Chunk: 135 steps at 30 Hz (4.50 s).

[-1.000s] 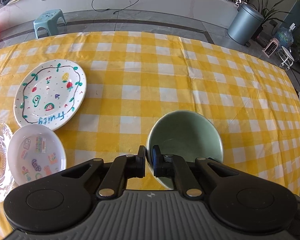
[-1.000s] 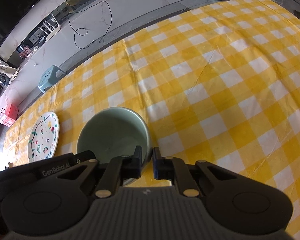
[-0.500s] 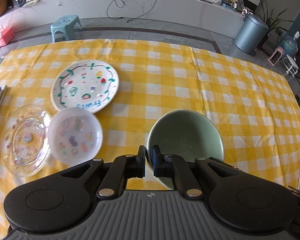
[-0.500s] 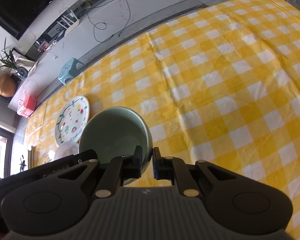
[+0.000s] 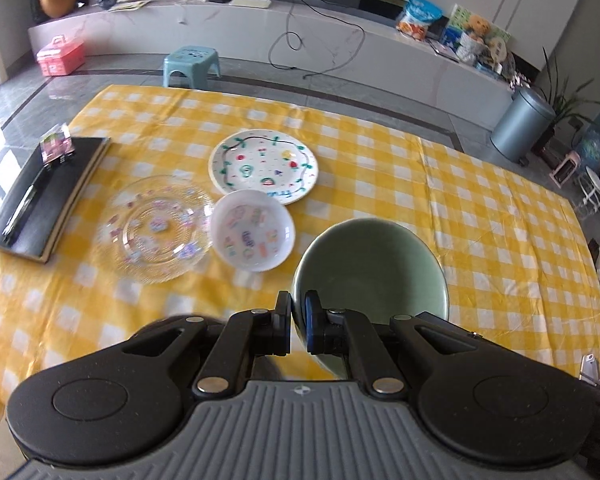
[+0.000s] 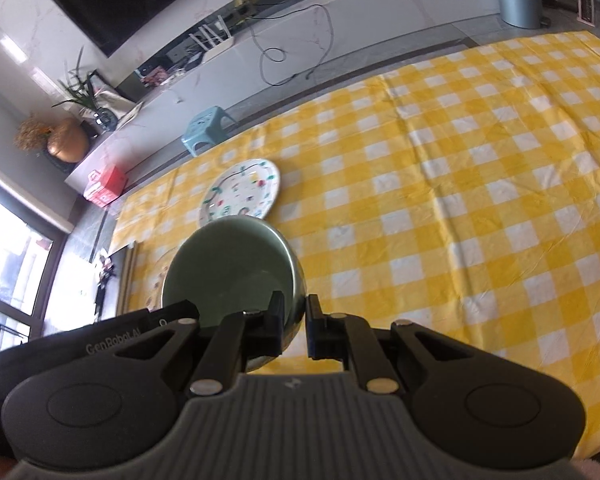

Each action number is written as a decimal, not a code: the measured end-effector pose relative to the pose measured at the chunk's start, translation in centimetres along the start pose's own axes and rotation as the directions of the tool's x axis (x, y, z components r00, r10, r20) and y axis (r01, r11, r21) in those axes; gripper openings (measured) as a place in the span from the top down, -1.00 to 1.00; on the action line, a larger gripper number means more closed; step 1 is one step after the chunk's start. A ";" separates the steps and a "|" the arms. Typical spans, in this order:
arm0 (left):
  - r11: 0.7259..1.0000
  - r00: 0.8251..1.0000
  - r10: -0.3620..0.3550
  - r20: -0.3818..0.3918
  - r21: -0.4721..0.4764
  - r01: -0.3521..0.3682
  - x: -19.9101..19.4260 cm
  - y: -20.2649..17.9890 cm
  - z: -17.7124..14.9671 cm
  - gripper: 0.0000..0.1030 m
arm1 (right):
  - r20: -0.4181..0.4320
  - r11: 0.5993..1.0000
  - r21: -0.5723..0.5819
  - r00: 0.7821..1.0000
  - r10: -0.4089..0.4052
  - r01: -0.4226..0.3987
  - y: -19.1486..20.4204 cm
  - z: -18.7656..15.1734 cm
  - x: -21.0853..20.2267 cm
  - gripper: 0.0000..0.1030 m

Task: Organize plates and bowls
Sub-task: 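Close both grippers on the green bowl rim and lift it toward the stack, then lower the green bowl into the steel bowl stack, open both grippers, then move both grippers to the clear glass plate and close on its rim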

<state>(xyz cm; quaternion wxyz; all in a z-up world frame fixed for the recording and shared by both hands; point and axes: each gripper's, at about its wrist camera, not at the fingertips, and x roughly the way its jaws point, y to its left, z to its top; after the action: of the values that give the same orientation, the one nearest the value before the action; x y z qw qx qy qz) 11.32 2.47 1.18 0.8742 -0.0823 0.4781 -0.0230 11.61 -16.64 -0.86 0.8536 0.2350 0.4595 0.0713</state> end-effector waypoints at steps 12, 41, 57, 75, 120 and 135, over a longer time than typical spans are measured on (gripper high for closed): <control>0.991 0.999 0.040 0.033 -0.126 -0.036 -4.9 6.2 -3.2 0.86 | -0.051 0.990 -0.117 0.996 0.075 -0.081 5.1 -4.1 -2.0 0.85; 0.982 0.997 0.007 -0.076 -0.187 -0.021 -2.2 10.6 -5.8 0.83 | -0.168 0.985 -0.172 0.986 0.003 -0.032 7.1 -6.8 2.2 0.87; 0.992 0.992 0.054 -0.118 -0.104 -0.067 -0.5 10.0 -5.8 0.81 | -0.183 0.966 -0.259 0.981 -0.059 0.010 7.7 -7.3 4.4 0.89; 0.993 0.989 0.102 -0.109 -0.050 -0.108 -0.1 9.6 -5.1 0.80 | -0.140 0.958 -0.286 0.989 -0.052 0.010 8.0 -7.1 3.8 0.81; 0.998 1.000 0.002 0.007 -0.057 -0.002 3.8 13.7 3.1 0.39 | -0.129 0.980 -0.173 0.988 0.080 -0.102 4.7 -0.2 8.7 0.33; 0.980 0.999 0.038 -0.034 -0.192 -0.044 8.2 21.1 2.9 0.15 | -0.404 0.976 -0.085 0.903 0.150 -0.201 9.6 2.1 18.0 0.43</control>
<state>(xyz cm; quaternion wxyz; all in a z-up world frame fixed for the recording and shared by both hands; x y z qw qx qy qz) 17.42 22.66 -7.58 0.8550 -0.1563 0.4929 0.0400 24.48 -2.80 -8.90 0.7465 0.2024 0.5936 0.2223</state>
